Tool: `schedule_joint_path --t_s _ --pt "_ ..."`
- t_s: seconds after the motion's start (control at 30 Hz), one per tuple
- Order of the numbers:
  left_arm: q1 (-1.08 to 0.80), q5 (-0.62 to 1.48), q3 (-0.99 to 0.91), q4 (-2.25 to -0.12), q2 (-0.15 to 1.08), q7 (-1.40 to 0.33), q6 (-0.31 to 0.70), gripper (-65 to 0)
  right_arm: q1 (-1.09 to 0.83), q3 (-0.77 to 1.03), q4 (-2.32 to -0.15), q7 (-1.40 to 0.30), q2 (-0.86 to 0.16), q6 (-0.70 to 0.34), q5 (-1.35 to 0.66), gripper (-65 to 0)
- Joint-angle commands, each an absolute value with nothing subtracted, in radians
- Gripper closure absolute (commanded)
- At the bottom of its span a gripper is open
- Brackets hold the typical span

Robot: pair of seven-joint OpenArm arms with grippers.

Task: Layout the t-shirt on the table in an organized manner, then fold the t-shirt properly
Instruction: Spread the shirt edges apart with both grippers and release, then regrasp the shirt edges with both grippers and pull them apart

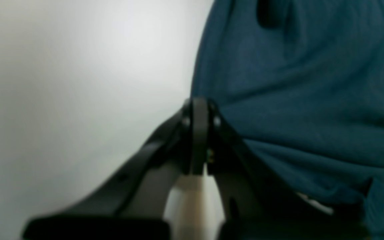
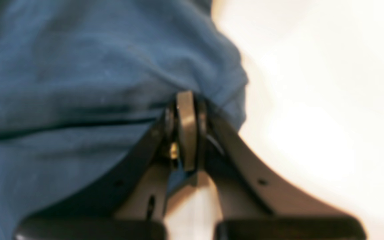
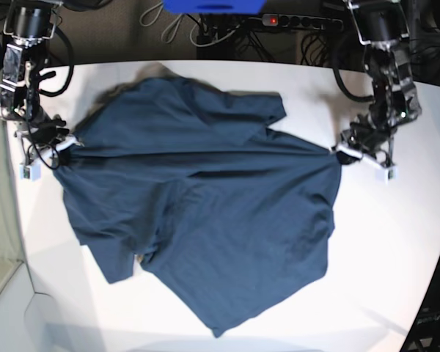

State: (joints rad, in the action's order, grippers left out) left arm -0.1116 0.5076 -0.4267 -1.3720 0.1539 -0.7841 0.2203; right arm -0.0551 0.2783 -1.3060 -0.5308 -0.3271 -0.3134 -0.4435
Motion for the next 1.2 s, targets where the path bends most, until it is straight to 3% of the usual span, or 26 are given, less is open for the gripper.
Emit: schedule_joint_path --t_s 0.0,0.33,0.47,0.63,0.7,0.83,0.9,1.0,1.17 --pt "-0.165 0.455 -0.441 -1.400 0.139 -0.908 0.185 0.0 -0.028 0.282 -1.322 -0.515 -0.344 -0.311 -0.447 0.0" --pt "-0.372 0.479 -0.533 -1.876 -0.001 -0.969 0.188 0.0 0.012 0.137 -1.328 -0.510 -0.346 -0.312 -0.447 0.0" --pt "-0.380 0.484 -0.567 -1.966 -0.008 -0.977 0.188 0.0 0.004 0.137 -1.411 -0.521 -0.338 -0.312 -0.447 0.0" --pt "-0.306 0.481 -0.662 -1.985 0.013 -0.978 0.188 -0.3 -0.137 0.137 -1.624 -0.529 -0.328 -0.312 -0.447 0.0" --pt "-0.259 0.484 -0.677 -1.965 0.035 -0.997 0.189 -4.1 -0.182 0.143 -1.673 -0.529 -0.302 -0.312 -0.447 0.0" --pt "-0.170 0.484 -0.685 -1.959 0.045 -1.133 0.189 -23.8 -0.254 0.136 -1.707 -0.529 -0.252 -0.312 -0.447 0.0" --pt "-0.142 0.479 -0.687 -1.954 0.045 -1.156 0.189 -28.8 -0.282 0.136 -1.707 -0.529 -0.216 -0.312 -0.447 0.0" --pt "-0.102 0.475 -0.687 -1.914 0.053 -1.122 0.189 -29.3 -0.318 0.130 -1.705 -0.529 -0.165 -0.312 -0.447 0.0" --pt "0.070 0.475 -0.677 -1.649 0.085 -1.027 0.189 -29.7 -0.338 -0.001 -1.692 -0.529 -0.136 -0.312 -0.447 0.0"
